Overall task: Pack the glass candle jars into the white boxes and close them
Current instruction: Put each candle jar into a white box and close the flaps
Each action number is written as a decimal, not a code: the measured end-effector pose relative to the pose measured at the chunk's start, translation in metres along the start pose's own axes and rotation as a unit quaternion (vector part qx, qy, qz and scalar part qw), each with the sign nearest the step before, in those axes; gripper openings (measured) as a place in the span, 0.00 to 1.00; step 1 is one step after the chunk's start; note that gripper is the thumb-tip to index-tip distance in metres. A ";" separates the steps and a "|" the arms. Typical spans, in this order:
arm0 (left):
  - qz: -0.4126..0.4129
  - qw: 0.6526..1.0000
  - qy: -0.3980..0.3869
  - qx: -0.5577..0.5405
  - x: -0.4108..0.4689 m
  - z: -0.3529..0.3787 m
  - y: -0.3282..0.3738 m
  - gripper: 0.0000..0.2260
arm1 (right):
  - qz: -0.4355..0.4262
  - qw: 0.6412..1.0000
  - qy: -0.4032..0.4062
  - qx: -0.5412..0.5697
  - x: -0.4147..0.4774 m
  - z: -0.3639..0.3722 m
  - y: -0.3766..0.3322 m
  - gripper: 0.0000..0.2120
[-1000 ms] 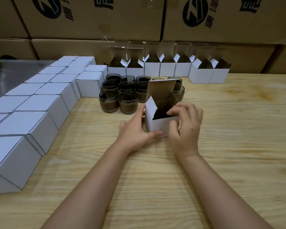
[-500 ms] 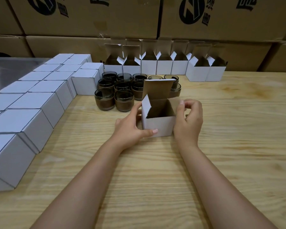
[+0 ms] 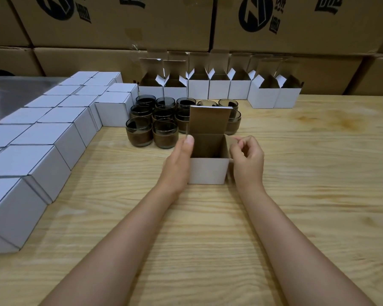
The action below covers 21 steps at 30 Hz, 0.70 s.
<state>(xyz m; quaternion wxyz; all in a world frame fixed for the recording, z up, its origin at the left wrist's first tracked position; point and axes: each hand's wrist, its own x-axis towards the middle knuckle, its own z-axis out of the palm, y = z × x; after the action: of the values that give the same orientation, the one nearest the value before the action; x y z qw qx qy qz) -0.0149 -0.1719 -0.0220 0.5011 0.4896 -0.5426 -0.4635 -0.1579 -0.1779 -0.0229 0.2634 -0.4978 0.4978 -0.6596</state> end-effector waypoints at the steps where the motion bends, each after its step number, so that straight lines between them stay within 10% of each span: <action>1: -0.009 1.000 0.005 -0.027 0.000 0.000 0.000 0.30 | -0.005 1.000 -0.004 0.002 0.000 0.000 0.001 0.16; 7: -0.028 0.991 -0.002 -0.128 0.003 -0.014 -0.005 0.16 | -0.002 0.999 0.001 0.040 0.002 0.000 0.004 0.13; 21: 0.068 0.985 -0.041 -0.155 0.008 -0.021 -0.004 0.22 | 0.027 0.987 -0.145 0.061 0.001 -0.001 -0.006 0.24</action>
<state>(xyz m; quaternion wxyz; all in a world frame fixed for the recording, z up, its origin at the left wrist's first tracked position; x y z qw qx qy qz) 0.0061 -0.1801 -0.0243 0.5783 0.3487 -0.5162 -0.5268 -0.1587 -0.1764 -0.0173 0.3802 -0.5574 0.4262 -0.6026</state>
